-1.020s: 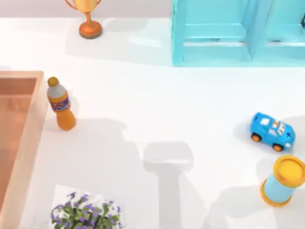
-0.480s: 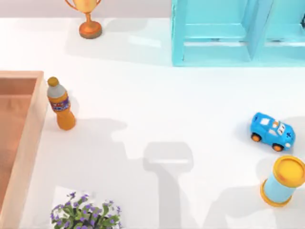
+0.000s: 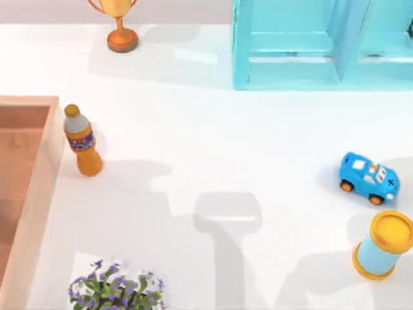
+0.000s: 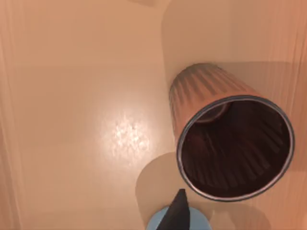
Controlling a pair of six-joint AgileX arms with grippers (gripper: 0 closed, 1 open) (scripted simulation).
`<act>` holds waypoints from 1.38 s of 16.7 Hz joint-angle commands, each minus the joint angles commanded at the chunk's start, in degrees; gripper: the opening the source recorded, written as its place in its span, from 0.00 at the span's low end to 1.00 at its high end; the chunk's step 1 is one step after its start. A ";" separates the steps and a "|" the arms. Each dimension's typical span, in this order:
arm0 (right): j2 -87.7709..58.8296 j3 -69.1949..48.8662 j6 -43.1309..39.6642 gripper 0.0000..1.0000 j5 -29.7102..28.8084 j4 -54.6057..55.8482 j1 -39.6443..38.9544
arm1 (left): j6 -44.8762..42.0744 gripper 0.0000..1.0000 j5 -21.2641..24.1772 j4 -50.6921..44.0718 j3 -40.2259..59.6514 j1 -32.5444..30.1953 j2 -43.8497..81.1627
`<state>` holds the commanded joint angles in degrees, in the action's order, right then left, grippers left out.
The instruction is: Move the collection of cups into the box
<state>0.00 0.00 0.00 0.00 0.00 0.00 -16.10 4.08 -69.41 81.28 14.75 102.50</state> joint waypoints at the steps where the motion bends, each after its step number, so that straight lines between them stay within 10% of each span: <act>1: 0.00 0.00 0.00 1.00 0.00 0.00 0.00 | 0.00 0.90 0.00 0.00 0.00 0.00 0.00; 13: 0.00 0.00 0.00 1.00 0.00 0.00 0.00 | 0.02 1.00 0.00 -0.89 0.95 -0.07 0.19; 23: 0.00 0.00 0.00 1.00 0.00 0.00 0.00 | 0.25 1.00 0.04 -22.84 24.49 -0.37 1.62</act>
<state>0.00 0.00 0.00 0.00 0.00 0.00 -15.85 4.12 -92.25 105.77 14.38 104.13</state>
